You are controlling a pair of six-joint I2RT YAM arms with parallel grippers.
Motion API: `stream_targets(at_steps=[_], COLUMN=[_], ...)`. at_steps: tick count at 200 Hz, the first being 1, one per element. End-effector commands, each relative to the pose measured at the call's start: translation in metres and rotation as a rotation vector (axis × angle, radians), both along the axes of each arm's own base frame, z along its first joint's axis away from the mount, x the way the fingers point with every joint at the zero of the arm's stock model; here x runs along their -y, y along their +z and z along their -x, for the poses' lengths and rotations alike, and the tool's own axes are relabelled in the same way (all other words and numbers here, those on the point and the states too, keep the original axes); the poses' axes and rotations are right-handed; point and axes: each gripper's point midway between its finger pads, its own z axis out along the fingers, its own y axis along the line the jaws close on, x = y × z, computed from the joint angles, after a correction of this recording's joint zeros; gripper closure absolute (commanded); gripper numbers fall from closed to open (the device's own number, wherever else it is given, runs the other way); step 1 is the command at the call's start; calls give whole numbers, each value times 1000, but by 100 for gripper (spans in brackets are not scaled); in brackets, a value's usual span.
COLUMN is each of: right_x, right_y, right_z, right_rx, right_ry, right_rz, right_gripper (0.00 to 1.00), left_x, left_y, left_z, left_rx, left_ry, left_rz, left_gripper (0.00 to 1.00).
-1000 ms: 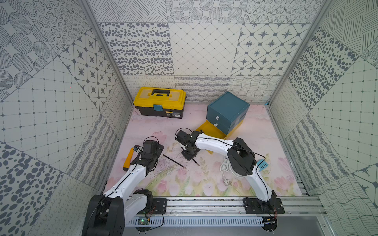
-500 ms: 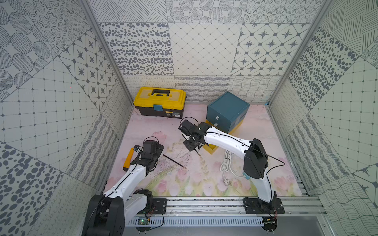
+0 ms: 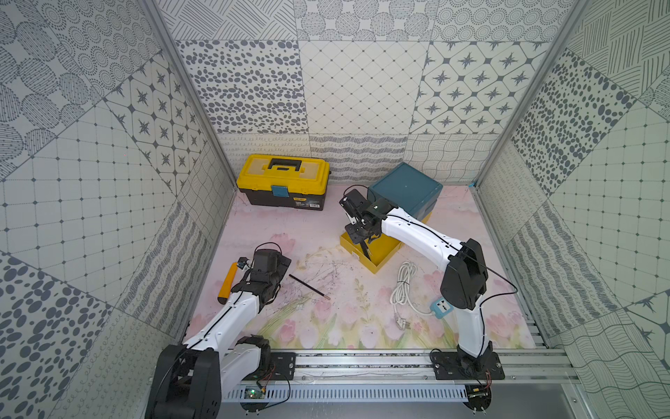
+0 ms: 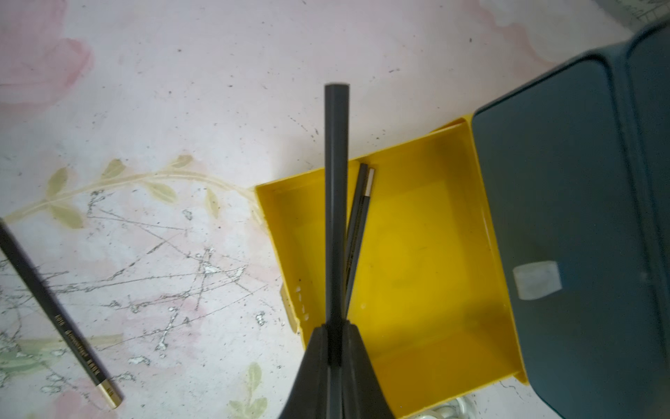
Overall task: Please place the pencils in the drawer according to their color
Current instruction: Place the pencil in the drawer.
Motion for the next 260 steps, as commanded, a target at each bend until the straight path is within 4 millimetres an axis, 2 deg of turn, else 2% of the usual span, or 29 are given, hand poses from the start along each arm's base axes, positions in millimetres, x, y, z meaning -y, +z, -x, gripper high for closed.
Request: stream_targets(at_steps=[1,59,100,216,260], right_x=[9,24,28,40,40], right_y=[10,-32,-57,-99,-108], right_z=[-12,-18,-18,-26,-27], right_rx=[44,-23,-61,-120,-143], right_ry=[-25,-66,-88,-130,-137], right_rz=[-5,31,48,80,70], right_gripper=[100,100,100,100,91], left_x=[2,3,4,5,5], left_y=[5,5,4,3,4], left_z=[-8,-9,-10,-9,-9], left_rx=[31,30,30,27,29], left_ry=[-14,-19,-21,-26,-26], left_rz=[7,9,14,15,13], left_gripper=[1,1,1,1,1])
